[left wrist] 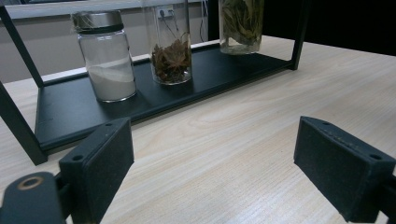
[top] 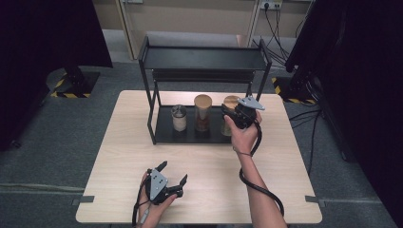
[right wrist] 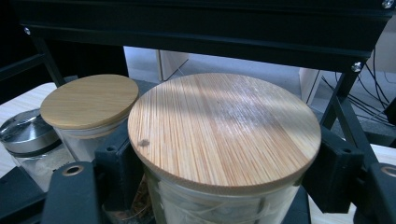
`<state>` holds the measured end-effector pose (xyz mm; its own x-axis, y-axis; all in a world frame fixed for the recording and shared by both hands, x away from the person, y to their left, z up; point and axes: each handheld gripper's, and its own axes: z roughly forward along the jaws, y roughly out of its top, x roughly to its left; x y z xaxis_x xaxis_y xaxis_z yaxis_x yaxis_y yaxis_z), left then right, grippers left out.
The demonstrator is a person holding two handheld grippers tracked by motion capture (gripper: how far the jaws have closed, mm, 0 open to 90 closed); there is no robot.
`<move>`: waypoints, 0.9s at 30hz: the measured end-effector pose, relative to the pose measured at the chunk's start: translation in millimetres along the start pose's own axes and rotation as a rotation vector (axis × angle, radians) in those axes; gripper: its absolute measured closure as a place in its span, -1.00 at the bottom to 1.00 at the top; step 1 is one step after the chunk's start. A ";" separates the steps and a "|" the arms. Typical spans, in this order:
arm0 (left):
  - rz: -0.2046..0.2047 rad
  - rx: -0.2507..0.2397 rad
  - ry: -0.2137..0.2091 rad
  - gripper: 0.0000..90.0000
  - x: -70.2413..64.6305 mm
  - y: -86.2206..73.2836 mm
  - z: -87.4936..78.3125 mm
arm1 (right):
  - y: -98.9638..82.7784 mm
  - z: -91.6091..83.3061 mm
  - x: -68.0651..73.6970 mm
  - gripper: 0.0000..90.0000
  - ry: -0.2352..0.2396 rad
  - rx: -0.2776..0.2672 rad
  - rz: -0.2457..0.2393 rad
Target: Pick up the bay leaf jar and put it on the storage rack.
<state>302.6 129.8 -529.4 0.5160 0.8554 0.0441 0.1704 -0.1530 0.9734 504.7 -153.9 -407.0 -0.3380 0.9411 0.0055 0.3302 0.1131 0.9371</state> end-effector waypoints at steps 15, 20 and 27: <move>0.005 -0.001 -0.001 -0.74 -0.7 0.1 0.1 | -1.4 9.6 -3.5 -0.44 -0.007 0.012 0.008; 0.004 -0.001 -0.001 -0.74 -0.7 0.1 0.1 | -0.1 13.2 -2.4 -0.44 -0.007 0.015 0.011; 0.009 -0.001 -0.002 -0.74 -1.1 0.1 0.0 | 1.5 17.2 -1.8 -0.44 -0.008 0.017 0.012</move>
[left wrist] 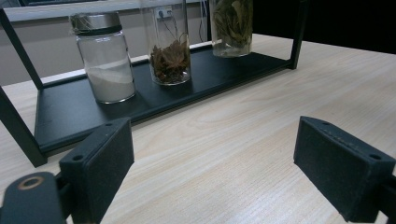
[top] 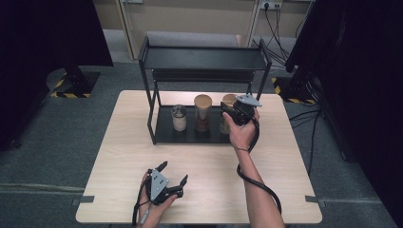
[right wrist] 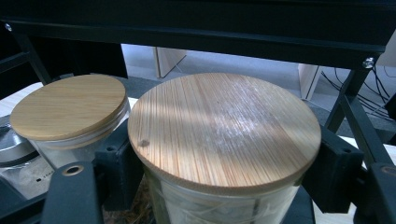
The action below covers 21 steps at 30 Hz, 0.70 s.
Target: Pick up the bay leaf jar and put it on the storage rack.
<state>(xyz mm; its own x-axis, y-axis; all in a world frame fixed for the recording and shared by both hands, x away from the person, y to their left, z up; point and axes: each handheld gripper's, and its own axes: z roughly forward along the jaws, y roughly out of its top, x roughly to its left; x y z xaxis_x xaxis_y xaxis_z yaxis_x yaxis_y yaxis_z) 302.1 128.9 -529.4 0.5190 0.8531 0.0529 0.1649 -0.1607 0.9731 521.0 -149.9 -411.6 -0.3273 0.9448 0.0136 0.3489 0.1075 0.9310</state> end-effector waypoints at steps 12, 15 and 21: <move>0.001 0.002 -0.002 -0.74 -0.1 0.1 0.0 | 1.2 5.0 -1.2 -0.44 -0.007 0.005 0.000; 0.001 0.002 -0.002 -0.74 -0.2 0.1 0.1 | 1.4 6.4 -1.2 -0.44 -0.008 0.007 0.001; -0.001 0.001 -0.002 -0.74 -0.1 0.1 0.0 | 2.4 9.6 -1.5 -0.44 -0.010 0.010 0.001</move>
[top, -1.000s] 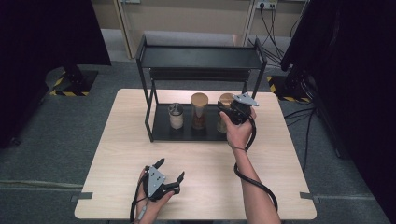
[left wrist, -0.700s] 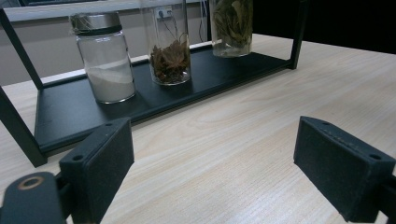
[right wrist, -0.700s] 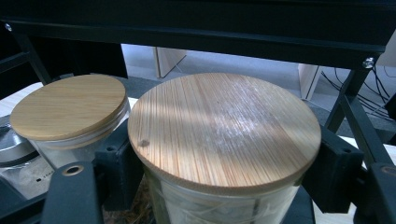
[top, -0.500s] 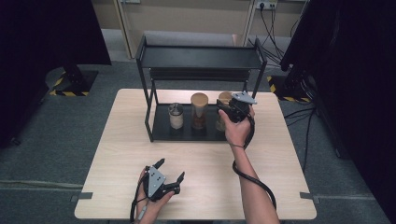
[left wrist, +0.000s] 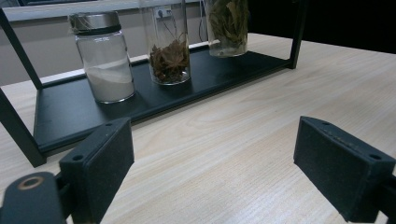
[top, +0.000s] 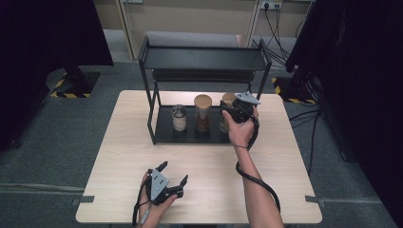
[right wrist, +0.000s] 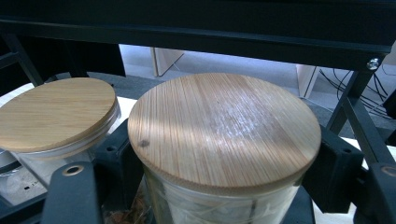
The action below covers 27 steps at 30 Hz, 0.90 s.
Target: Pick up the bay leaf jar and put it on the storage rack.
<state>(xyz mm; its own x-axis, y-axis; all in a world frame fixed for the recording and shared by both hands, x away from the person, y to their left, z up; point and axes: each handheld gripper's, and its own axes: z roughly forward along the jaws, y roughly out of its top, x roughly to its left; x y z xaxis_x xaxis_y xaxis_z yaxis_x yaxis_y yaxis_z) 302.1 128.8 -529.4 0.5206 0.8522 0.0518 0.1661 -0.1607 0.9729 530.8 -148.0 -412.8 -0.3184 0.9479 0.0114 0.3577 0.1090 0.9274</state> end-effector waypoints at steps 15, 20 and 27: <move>-0.001 0.000 -0.002 -0.74 -0.2 0.0 0.0 | -4.0 9.7 1.8 -0.44 -0.006 0.018 0.007; 0.000 0.000 -0.003 -0.74 -0.3 0.0 -0.1 | -4.1 11.8 1.8 -0.44 -0.007 0.019 0.007; 0.000 0.000 -0.003 -0.74 -0.3 0.0 -0.1 | -7.0 15.4 0.2 -0.44 -0.018 0.032 0.008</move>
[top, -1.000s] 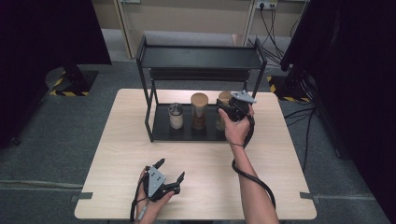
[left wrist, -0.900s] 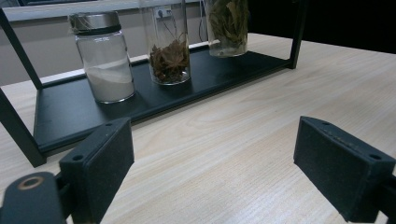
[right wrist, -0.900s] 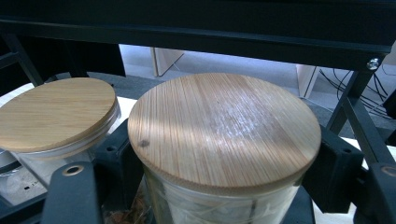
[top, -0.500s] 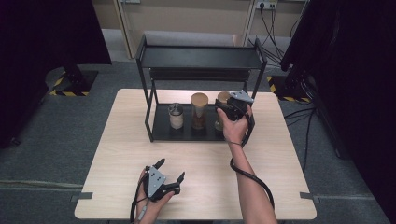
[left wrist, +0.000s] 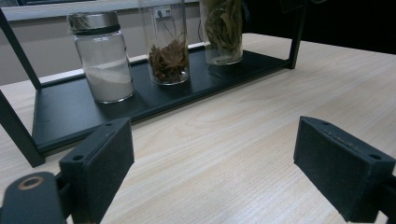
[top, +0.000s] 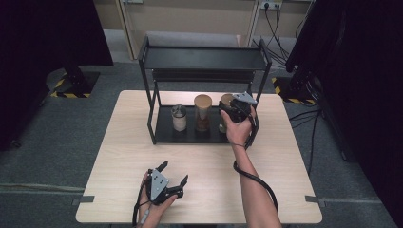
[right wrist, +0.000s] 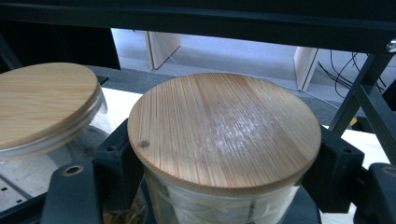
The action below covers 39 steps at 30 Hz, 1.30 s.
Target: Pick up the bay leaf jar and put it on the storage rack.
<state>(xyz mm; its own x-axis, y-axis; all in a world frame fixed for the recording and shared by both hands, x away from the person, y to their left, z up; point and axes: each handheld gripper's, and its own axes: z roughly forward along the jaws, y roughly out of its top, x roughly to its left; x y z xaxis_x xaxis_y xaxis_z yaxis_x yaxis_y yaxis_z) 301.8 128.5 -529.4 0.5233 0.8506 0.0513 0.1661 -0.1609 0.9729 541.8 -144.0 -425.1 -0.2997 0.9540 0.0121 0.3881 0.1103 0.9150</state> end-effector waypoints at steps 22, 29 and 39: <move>0.002 0.000 0.000 -0.74 -0.2 0.0 0.1 | -4.3 3.0 -3.4 -0.44 -0.002 0.000 -0.006; 0.007 0.000 0.001 -0.74 -1.0 0.1 0.2 | -7.9 1.3 -5.0 -0.44 0.003 0.000 -0.012; 0.003 0.000 0.000 -0.74 -1.0 0.1 0.3 | -9.2 0.9 -5.4 -0.45 0.009 -0.007 -0.016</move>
<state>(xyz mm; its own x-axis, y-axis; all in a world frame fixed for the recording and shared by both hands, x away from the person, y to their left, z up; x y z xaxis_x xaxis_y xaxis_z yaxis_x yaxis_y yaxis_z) 301.6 127.5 -529.4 0.5238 0.8501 0.0547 0.1640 -0.1637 0.9728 540.6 -149.9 -433.9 -0.3135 0.9496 0.0011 0.3771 0.1234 0.9179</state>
